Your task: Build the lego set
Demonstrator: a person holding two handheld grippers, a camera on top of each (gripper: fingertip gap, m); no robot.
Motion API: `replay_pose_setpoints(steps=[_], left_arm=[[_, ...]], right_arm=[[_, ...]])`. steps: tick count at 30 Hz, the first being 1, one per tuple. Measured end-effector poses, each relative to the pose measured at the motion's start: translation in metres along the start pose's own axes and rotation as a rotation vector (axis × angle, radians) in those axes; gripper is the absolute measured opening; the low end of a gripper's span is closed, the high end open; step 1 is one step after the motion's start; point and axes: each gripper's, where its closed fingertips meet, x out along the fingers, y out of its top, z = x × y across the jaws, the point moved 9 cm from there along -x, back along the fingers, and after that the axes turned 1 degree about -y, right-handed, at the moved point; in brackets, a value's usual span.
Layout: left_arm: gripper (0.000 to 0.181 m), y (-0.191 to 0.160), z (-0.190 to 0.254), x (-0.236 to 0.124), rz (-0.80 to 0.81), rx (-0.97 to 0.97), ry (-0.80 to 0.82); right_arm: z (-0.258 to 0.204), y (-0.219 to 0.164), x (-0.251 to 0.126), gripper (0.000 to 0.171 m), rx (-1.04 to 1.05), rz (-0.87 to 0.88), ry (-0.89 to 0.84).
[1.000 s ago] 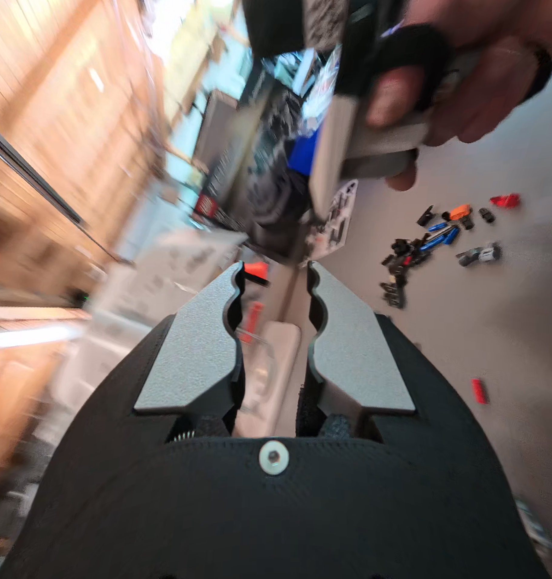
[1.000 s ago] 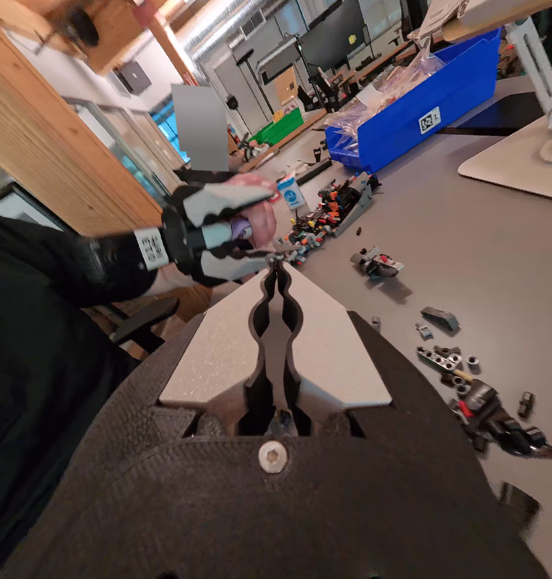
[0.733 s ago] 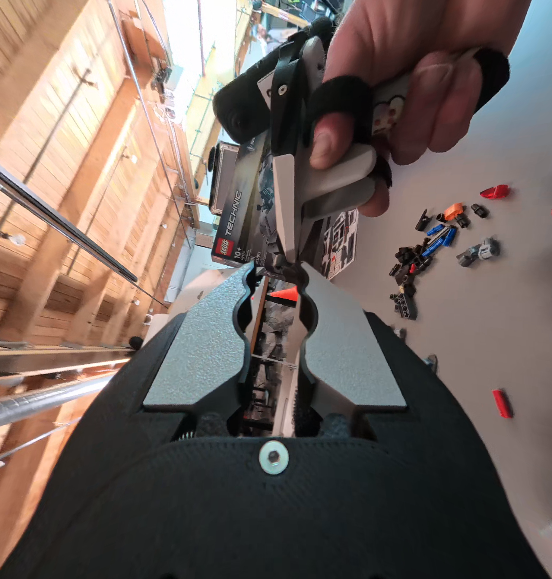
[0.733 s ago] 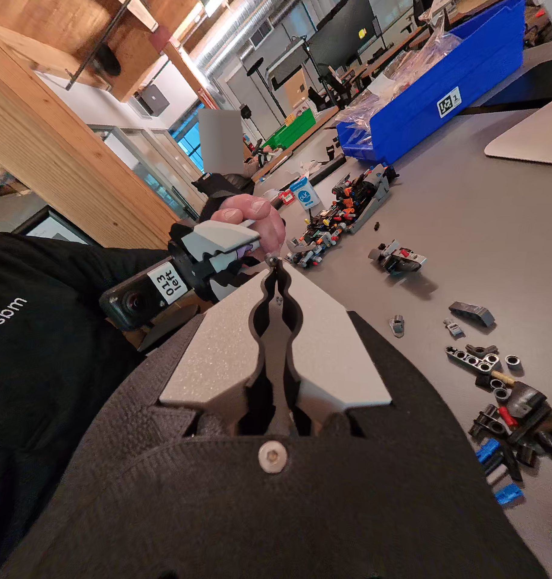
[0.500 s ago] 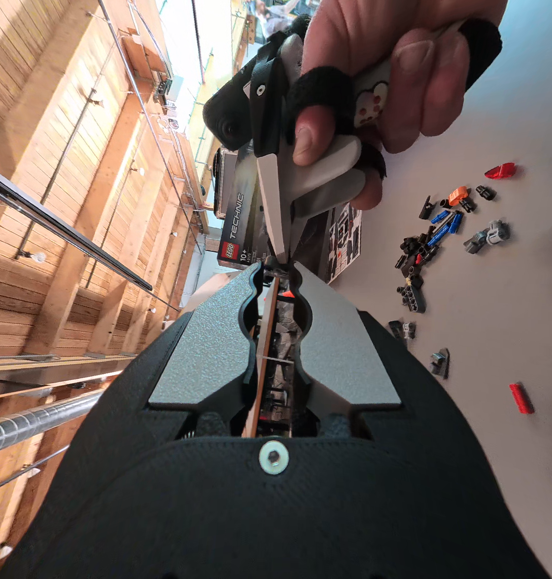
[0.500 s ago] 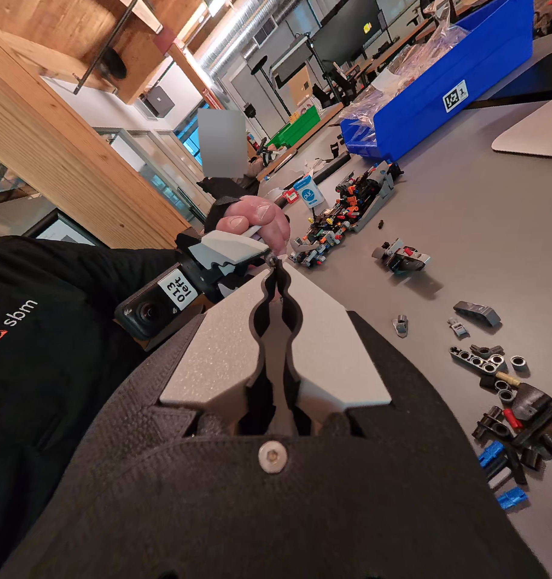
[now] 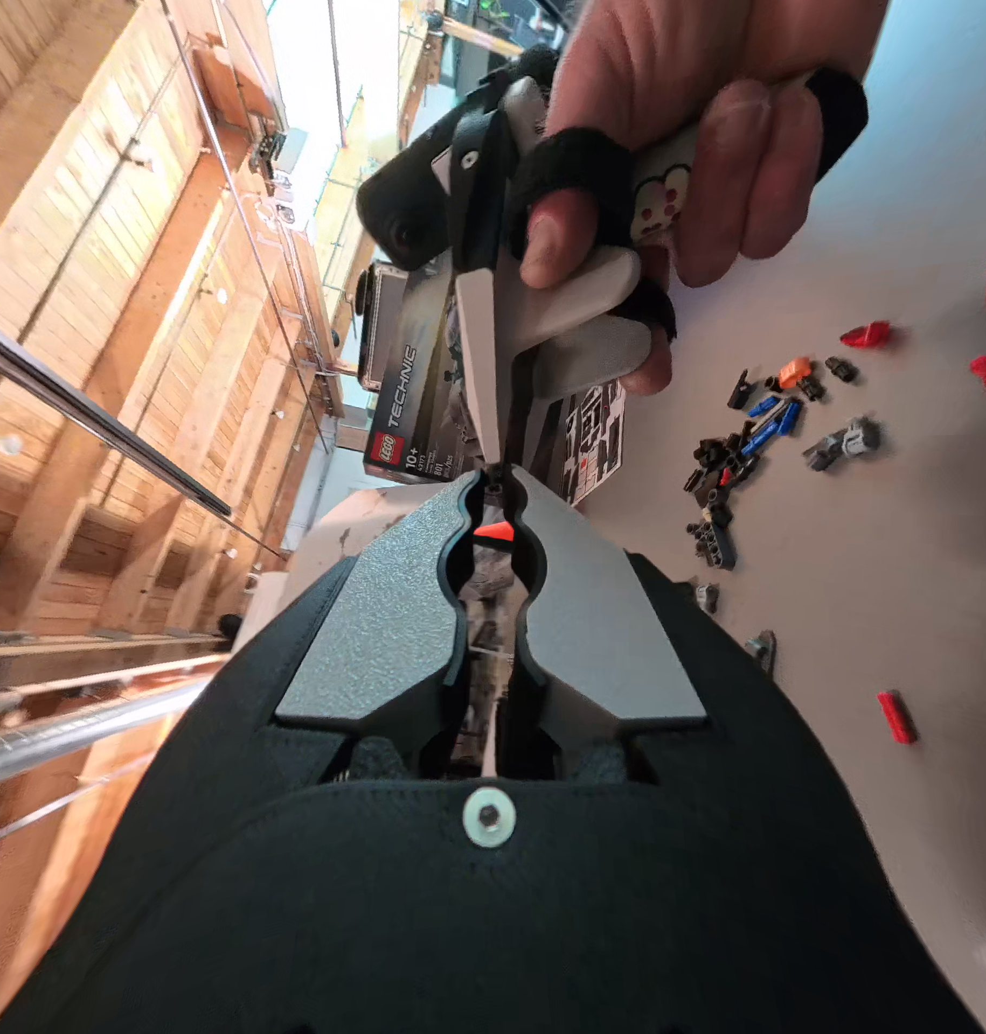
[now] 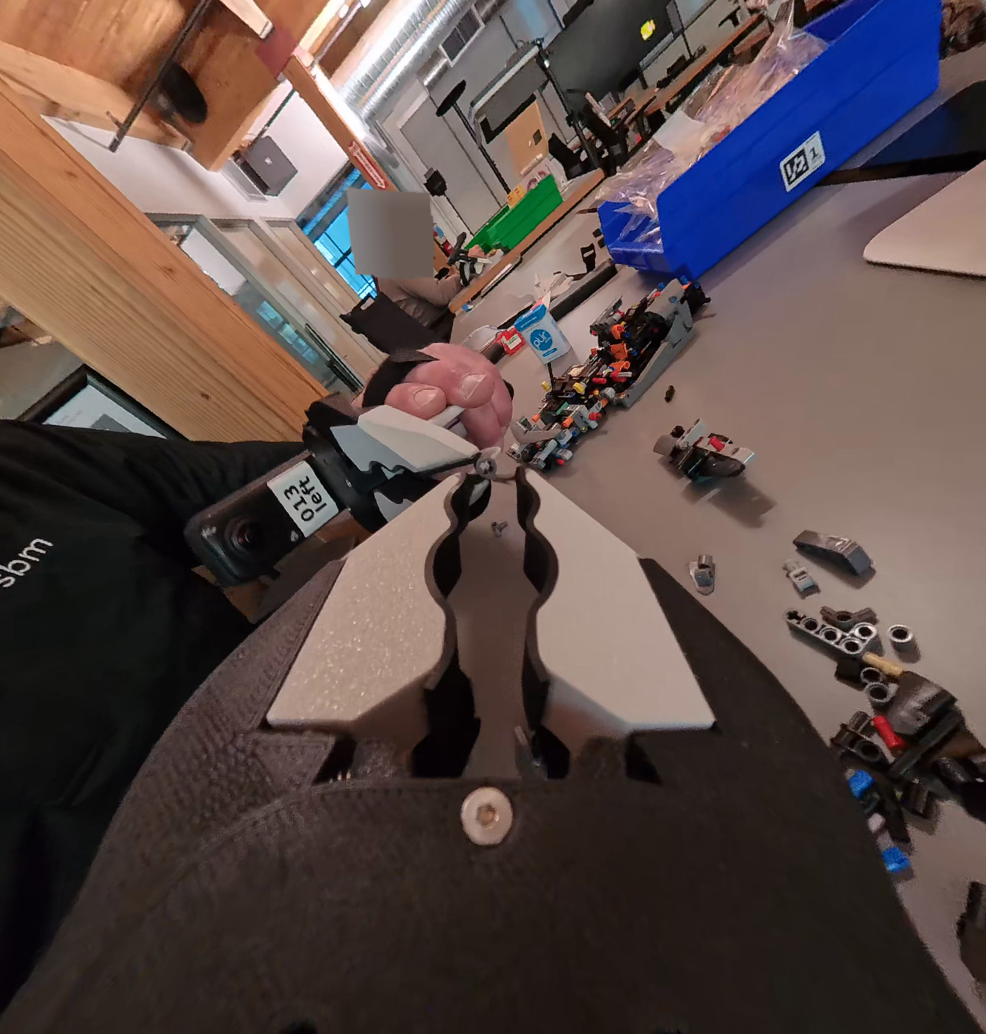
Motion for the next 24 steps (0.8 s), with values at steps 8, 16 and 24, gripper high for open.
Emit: replay_pose_setpoints(steps=[8, 16, 24], left_arm=[[0.000, -0.009, -0.016, -0.011, 0.045, -0.293, -0.086], [0.000, -0.022, -0.032, -0.011, 0.127, -0.654, -0.262], [0.000, -0.046, -0.014, -0.028, -0.026, -0.651, -0.351]], right_arm=[[-0.006, 0.001, -0.008, 0.001, -0.140, -0.044, -0.032], [-0.020, -0.005, 0.002, 0.007, -0.650, -0.251, -0.286], [-0.004, -0.008, -0.017, 0.002, -0.667, -0.313, -0.370]])
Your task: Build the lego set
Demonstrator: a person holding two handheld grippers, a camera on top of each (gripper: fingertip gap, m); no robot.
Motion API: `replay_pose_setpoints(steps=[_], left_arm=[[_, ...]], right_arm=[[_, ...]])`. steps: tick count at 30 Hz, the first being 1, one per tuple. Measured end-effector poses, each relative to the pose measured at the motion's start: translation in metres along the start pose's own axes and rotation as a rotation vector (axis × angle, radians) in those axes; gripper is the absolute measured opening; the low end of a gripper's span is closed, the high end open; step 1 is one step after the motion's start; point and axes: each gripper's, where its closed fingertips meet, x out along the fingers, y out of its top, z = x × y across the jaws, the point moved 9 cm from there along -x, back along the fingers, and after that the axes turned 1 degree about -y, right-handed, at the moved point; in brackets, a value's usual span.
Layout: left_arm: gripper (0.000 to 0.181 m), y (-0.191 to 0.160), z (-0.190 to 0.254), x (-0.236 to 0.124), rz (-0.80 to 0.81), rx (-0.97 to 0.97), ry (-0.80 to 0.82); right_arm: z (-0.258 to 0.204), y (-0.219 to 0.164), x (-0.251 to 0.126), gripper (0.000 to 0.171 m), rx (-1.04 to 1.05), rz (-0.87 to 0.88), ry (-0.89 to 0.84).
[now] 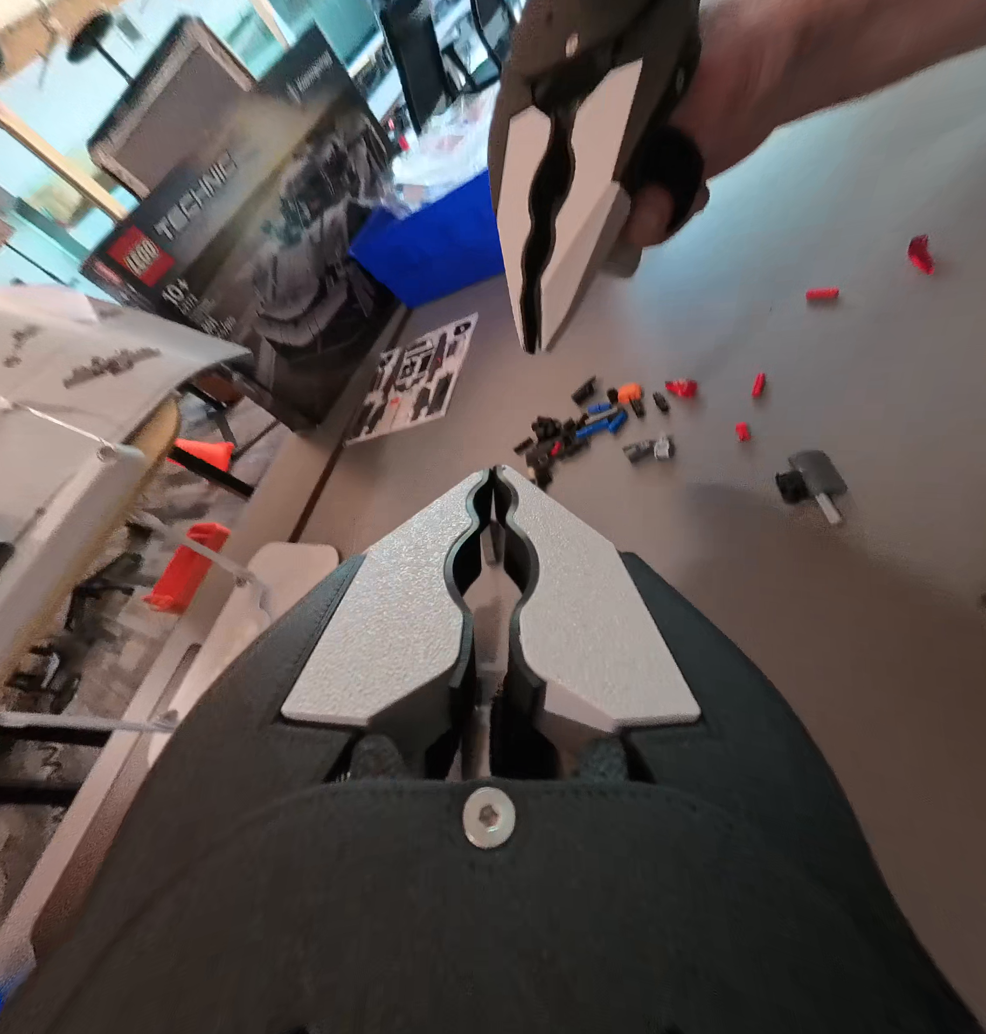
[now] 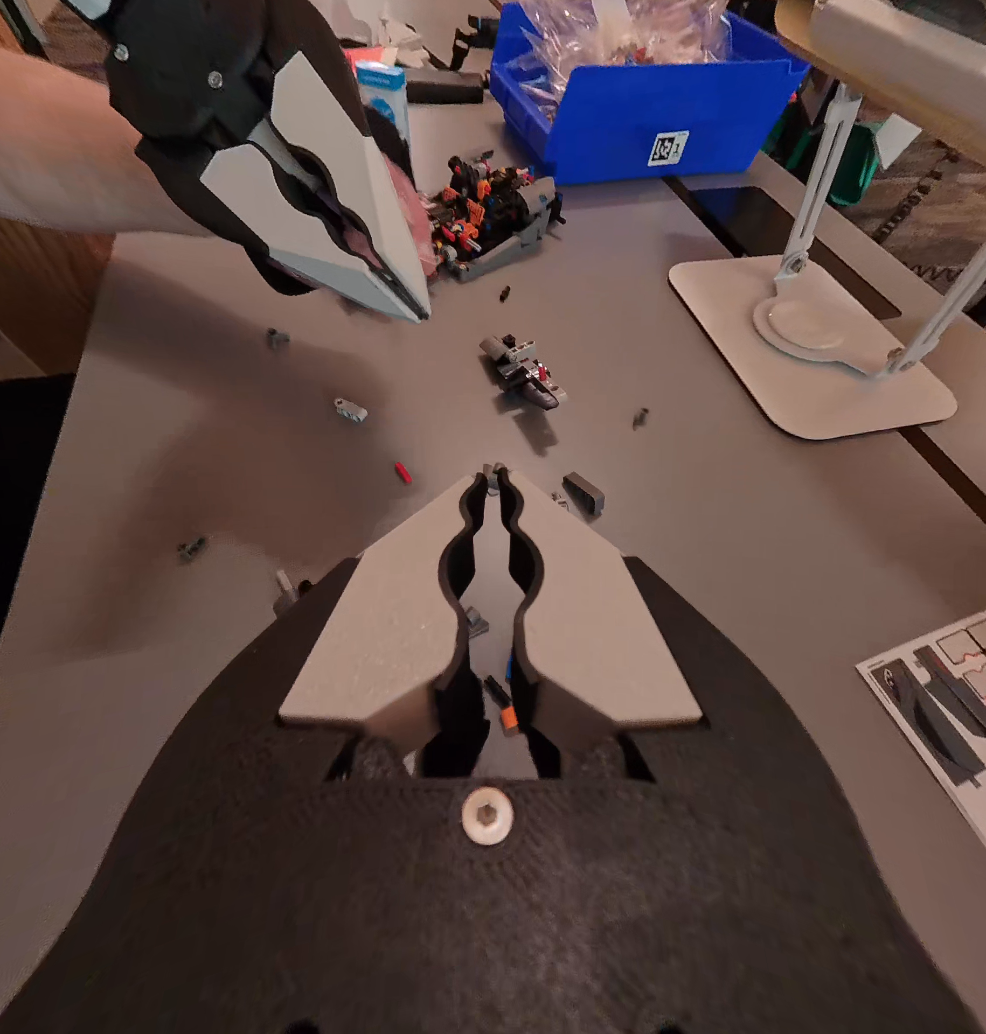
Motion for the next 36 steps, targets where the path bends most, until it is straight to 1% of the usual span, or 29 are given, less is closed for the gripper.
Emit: replay_pose_setpoints(steps=[2, 4, 6, 9, 11, 13, 14, 16, 20, 24, 27, 29, 33, 34, 36], left_arm=[[0.000, -0.009, 0.001, -0.002, -0.034, -0.021, -0.008], [0.000, -0.018, -0.004, -0.006, -0.089, -0.030, 0.027], [0.000, -0.024, -0.011, -0.011, -0.120, -0.032, 0.063], [0.002, -0.033, -0.023, -0.016, -0.192, 0.015, 0.114], [0.002, -0.040, -0.033, -0.016, -0.229, 0.052, 0.156], [0.004, -0.047, -0.041, -0.012, -0.265, 0.070, 0.158], [0.003, -0.050, -0.046, -0.010, -0.268, 0.078, 0.183], [0.002, -0.055, -0.052, -0.006, -0.248, 0.048, 0.174], [0.002, -0.065, -0.056, -0.003, -0.229, 0.035, 0.188], [0.001, -0.071, -0.056, -0.002, -0.218, 0.035, 0.184], [0.001, -0.071, -0.058, -0.004, -0.196, 0.020, 0.176], [0.001, -0.071, -0.060, -0.004, -0.179, 0.006, 0.175], [0.001, -0.072, -0.060, -0.001, -0.188, 0.021, 0.186], [0.001, -0.072, -0.060, 0.000, -0.191, 0.027, 0.191], [0.002, -0.070, -0.060, 0.001, -0.183, 0.042, 0.229]], right_arm=[[0.000, 0.000, 0.002, 0.007, -0.004, -0.008, 0.000], [0.003, 0.001, 0.010, 0.013, -0.001, -0.036, 0.004], [0.009, 0.003, 0.023, 0.016, -0.041, -0.081, -0.013], [0.027, 0.006, 0.052, 0.016, -0.118, -0.155, -0.044], [0.040, 0.007, 0.076, 0.016, -0.158, -0.201, -0.039], [0.052, 0.008, 0.100, 0.015, -0.204, -0.238, -0.018], [0.058, 0.007, 0.111, 0.016, -0.215, -0.269, -0.008], [0.070, 0.004, 0.131, 0.018, -0.247, -0.335, -0.014], [0.087, 0.000, 0.157, 0.020, -0.266, -0.379, 0.010], [0.094, -0.003, 0.172, 0.019, -0.263, -0.416, 0.059], [0.095, -0.005, 0.178, 0.013, -0.258, -0.418, 0.082], [0.096, -0.005, 0.180, 0.007, -0.235, -0.414, 0.101], [0.099, -0.005, 0.179, 0.006, -0.219, -0.413, 0.109], [0.099, -0.004, 0.177, 0.006, -0.200, -0.405, 0.116], [0.098, 0.002, 0.171, 0.006, -0.098, -0.340, 0.162]])
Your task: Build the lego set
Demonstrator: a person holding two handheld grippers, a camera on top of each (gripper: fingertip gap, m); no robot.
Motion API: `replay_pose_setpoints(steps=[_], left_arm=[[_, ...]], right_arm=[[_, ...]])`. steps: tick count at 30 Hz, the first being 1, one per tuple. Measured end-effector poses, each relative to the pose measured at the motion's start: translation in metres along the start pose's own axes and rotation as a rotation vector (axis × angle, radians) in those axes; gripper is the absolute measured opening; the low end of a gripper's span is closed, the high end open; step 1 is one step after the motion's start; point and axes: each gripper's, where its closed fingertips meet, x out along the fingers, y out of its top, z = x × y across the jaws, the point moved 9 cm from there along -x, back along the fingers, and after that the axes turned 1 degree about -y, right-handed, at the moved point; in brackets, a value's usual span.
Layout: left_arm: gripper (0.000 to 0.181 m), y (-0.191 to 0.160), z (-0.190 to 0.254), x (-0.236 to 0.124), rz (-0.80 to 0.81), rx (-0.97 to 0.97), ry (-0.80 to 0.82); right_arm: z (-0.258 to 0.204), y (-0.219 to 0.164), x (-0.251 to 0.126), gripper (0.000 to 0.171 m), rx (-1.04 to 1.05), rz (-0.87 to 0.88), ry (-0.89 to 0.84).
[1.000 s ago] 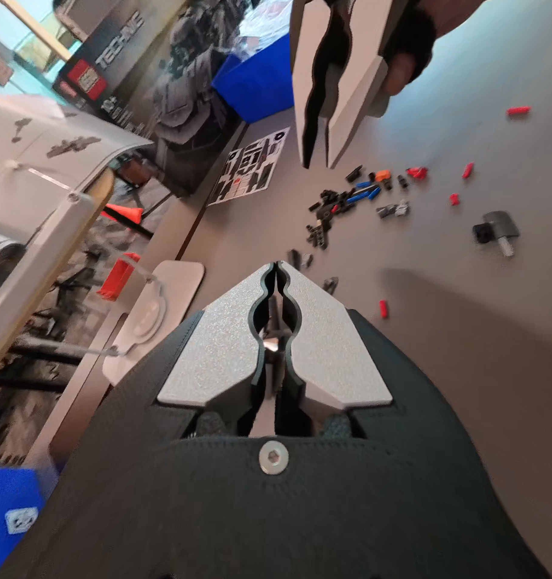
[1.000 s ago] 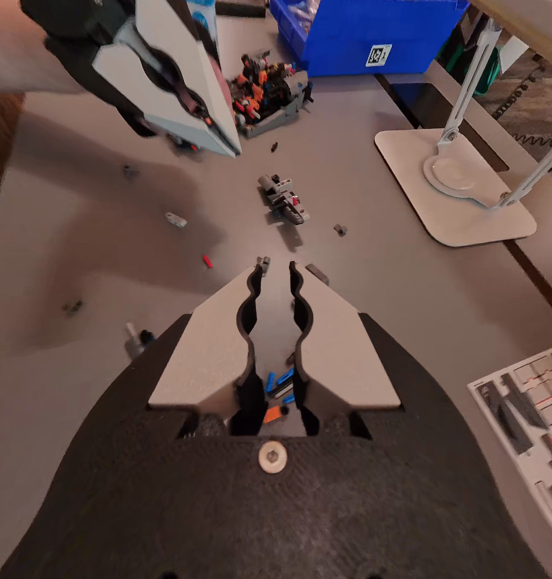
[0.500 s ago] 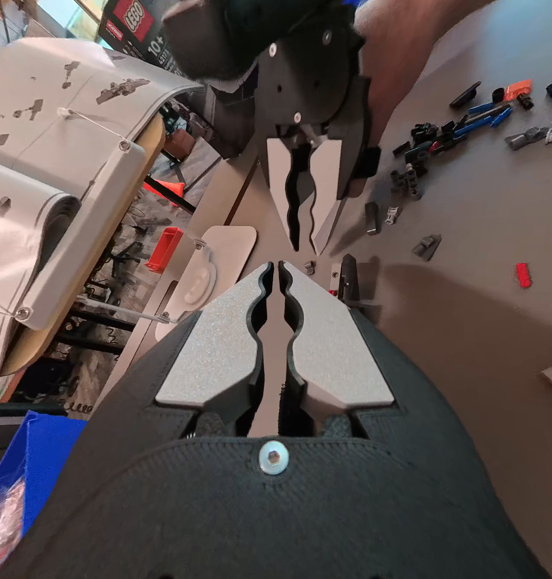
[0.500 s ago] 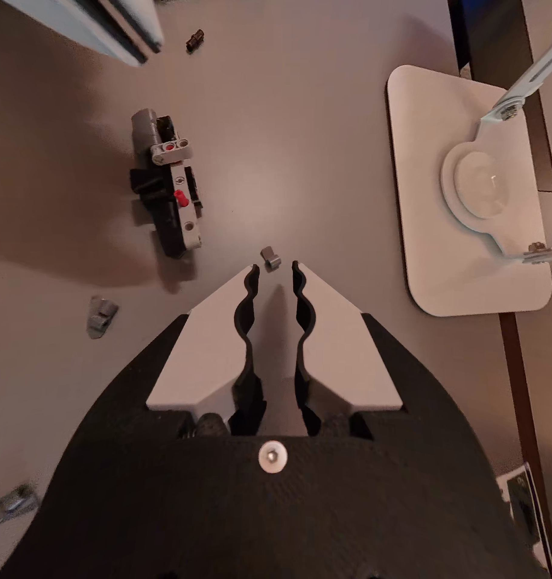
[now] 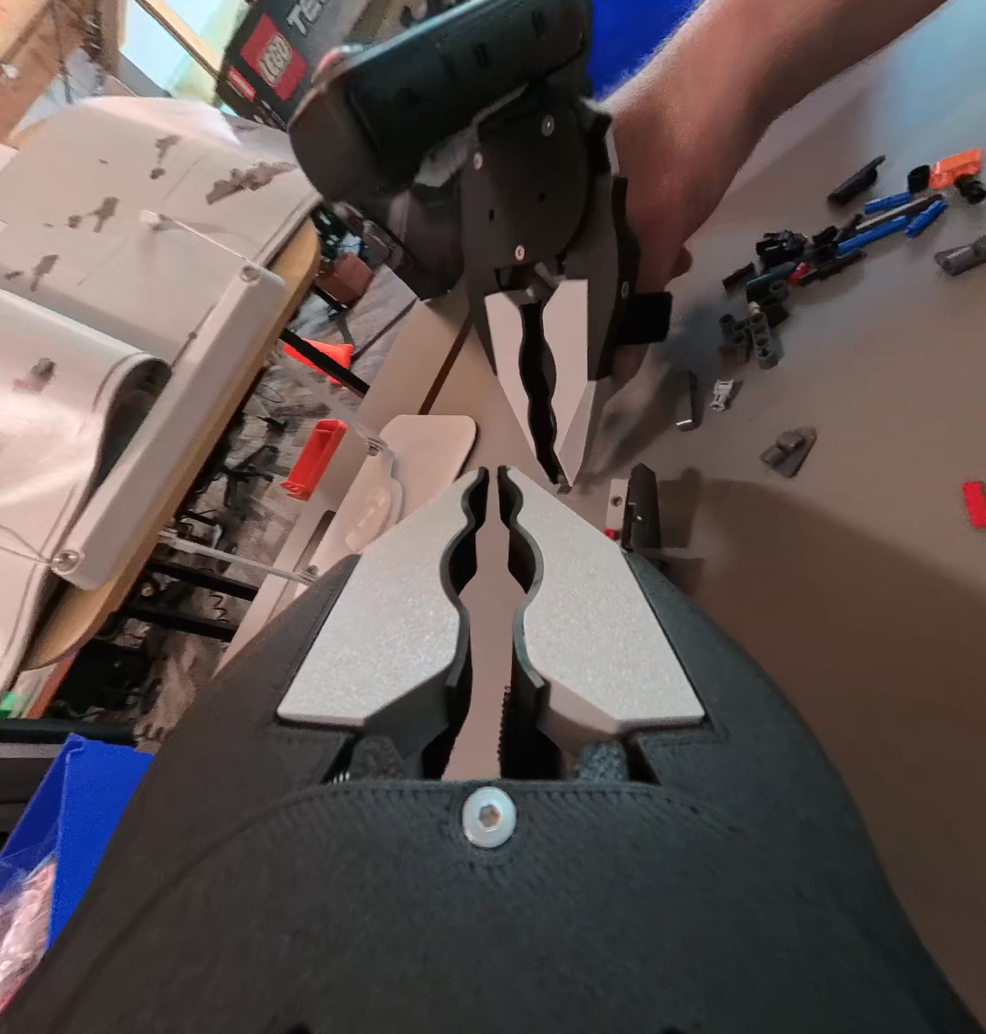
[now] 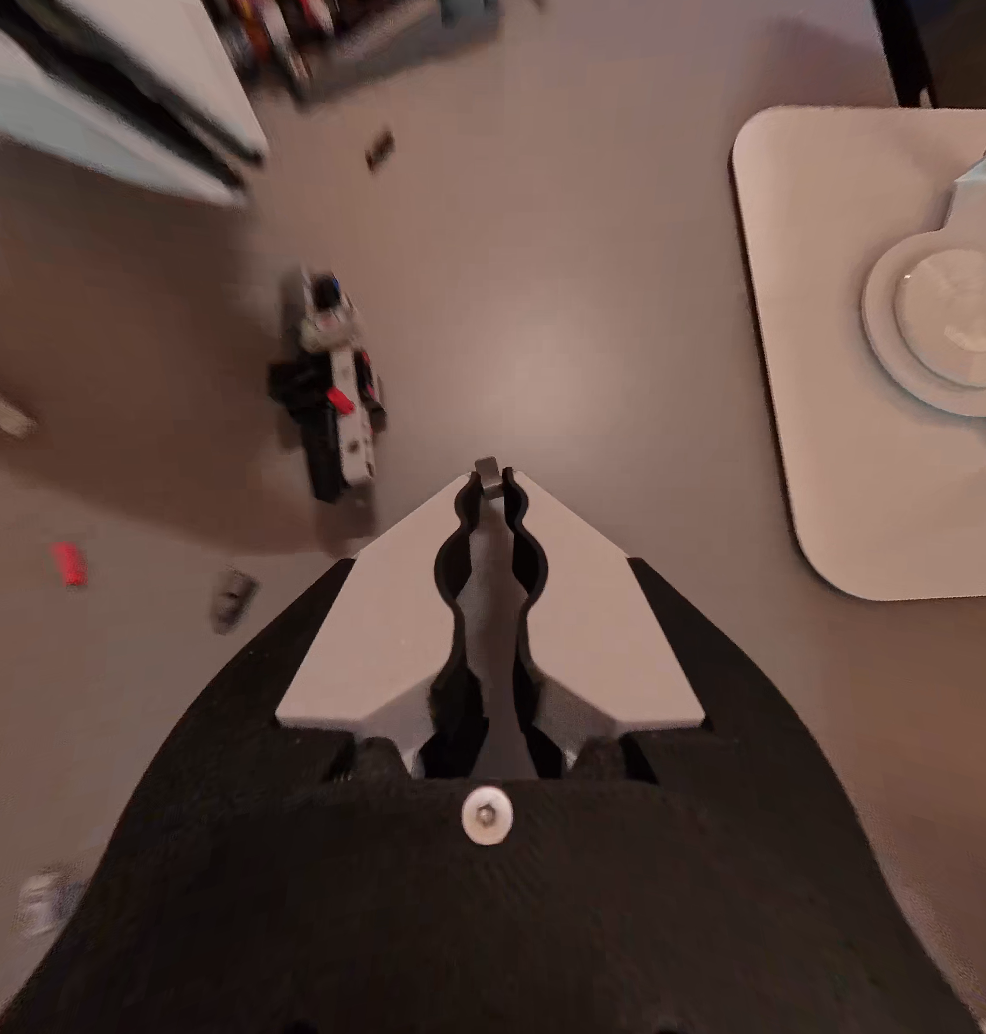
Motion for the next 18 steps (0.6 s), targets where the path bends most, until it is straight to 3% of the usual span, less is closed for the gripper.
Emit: replay_pose_setpoints(steps=[4, 7, 13, 18], left_arm=[[0.011, 0.013, 0.001, -0.004, 0.034, 0.098, 0.102], [0.023, 0.024, 0.003, -0.007, 0.061, 0.203, 0.180], [0.015, 0.043, 0.011, -0.008, 0.095, 0.360, 0.178], [0.011, 0.048, 0.016, -0.008, 0.025, 0.516, 0.095]], right_arm=[[-0.007, 0.019, -0.038, 0.005, 0.274, 0.300, 0.209], [-0.017, 0.026, -0.064, 0.005, 0.363, 0.444, 0.325], [-0.026, 0.031, -0.077, 0.006, 0.320, 0.352, 0.402], [-0.023, 0.036, -0.076, 0.006, 0.287, 0.242, 0.379]])
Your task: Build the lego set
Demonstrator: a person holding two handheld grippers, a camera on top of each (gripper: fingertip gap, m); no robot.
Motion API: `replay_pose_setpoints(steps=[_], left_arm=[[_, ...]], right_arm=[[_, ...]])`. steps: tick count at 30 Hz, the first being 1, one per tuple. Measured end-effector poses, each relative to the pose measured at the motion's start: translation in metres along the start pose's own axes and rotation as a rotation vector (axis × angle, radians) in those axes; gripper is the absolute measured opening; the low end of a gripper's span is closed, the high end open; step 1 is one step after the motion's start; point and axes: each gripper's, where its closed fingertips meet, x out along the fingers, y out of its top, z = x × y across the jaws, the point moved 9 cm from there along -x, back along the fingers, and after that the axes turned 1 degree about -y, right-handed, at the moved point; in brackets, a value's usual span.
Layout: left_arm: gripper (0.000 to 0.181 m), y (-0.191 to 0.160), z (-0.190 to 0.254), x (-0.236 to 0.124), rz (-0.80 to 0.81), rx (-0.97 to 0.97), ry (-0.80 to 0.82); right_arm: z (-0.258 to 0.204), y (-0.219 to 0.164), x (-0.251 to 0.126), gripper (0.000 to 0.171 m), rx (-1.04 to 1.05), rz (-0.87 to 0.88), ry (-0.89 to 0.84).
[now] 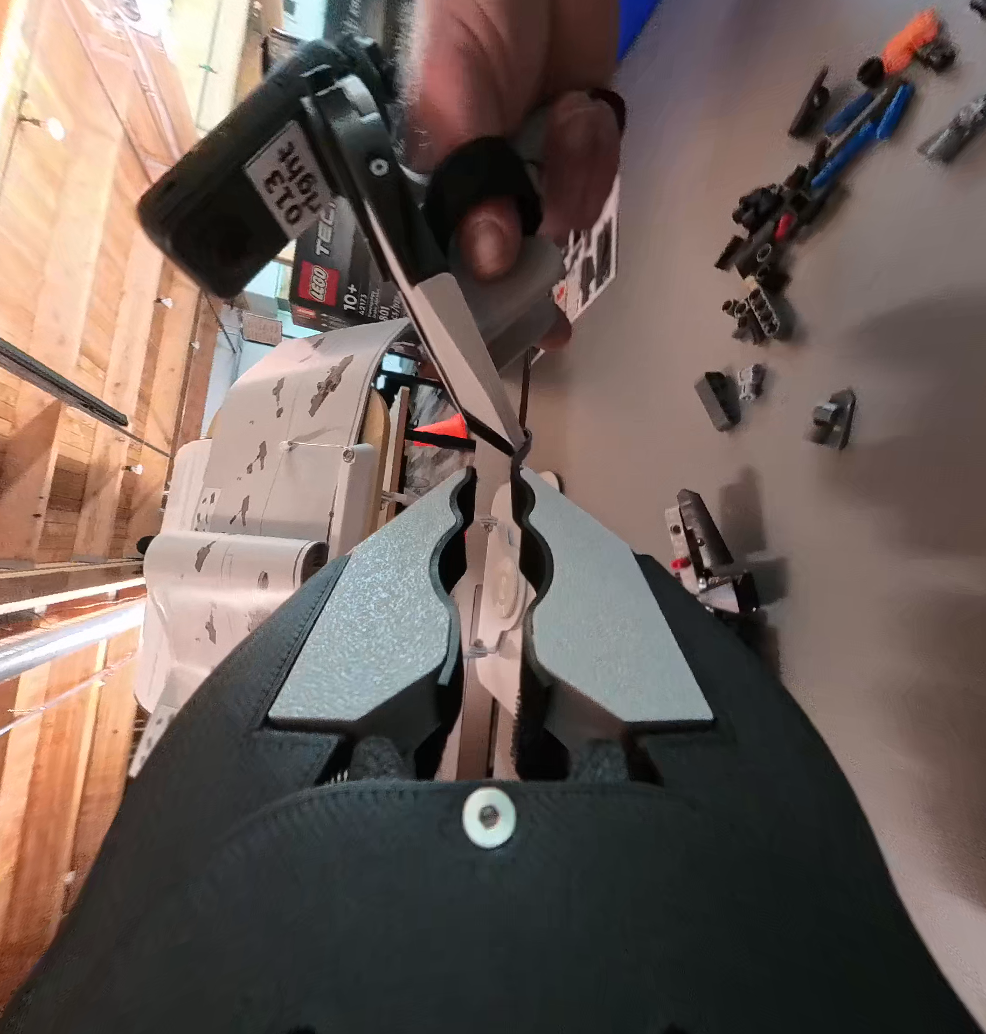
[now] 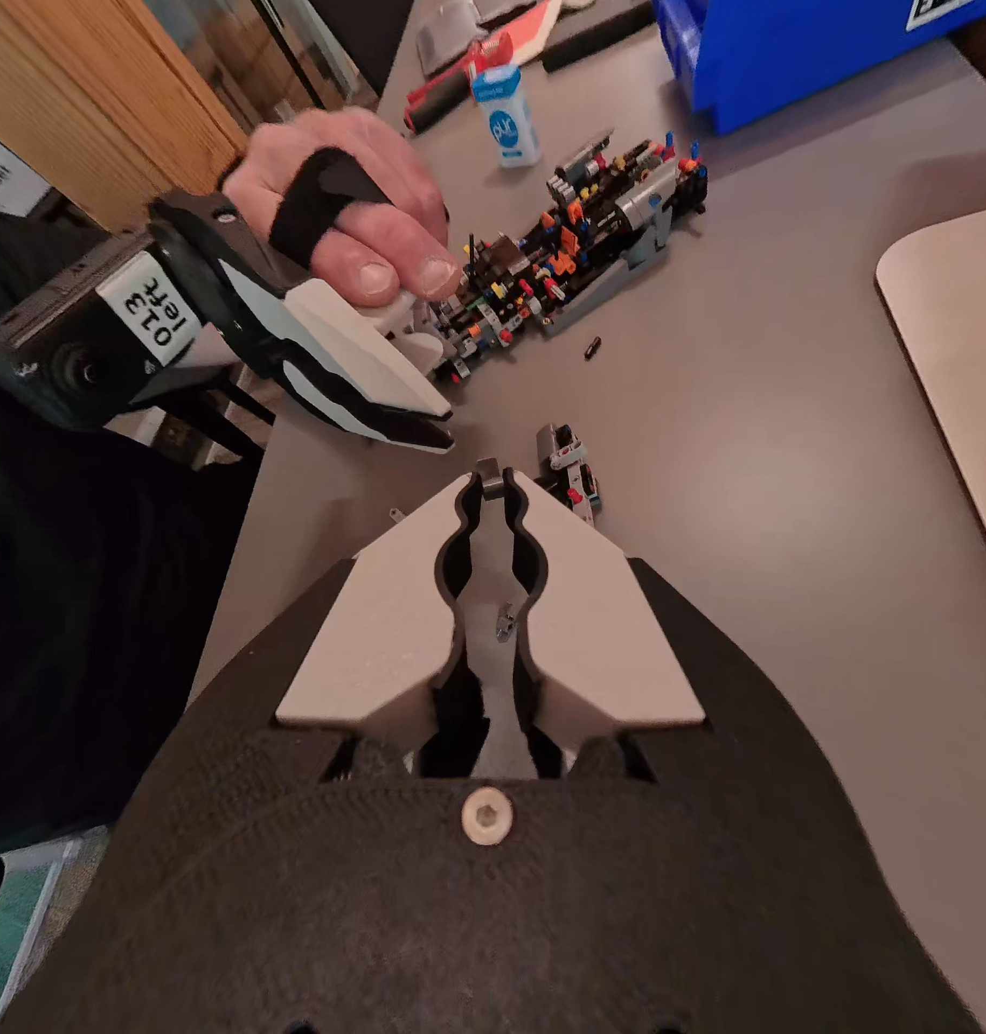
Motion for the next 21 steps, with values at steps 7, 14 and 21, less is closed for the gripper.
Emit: replay_pose_setpoints(steps=[7, 14, 21], left_arm=[[0.011, 0.000, 0.006, 0.008, -0.054, 0.113, -0.039], [0.000, 0.003, 0.010, 0.009, -0.059, 0.108, -0.067], [0.000, -0.001, -0.022, -0.007, 0.112, -0.533, 0.003]], right_arm=[[-0.006, 0.008, 0.007, 0.005, -0.004, -0.076, 0.012], [-0.009, 0.011, 0.010, 0.005, 0.010, -0.109, 0.019], [-0.035, 0.033, -0.016, 0.021, -0.242, 0.122, -0.174]])
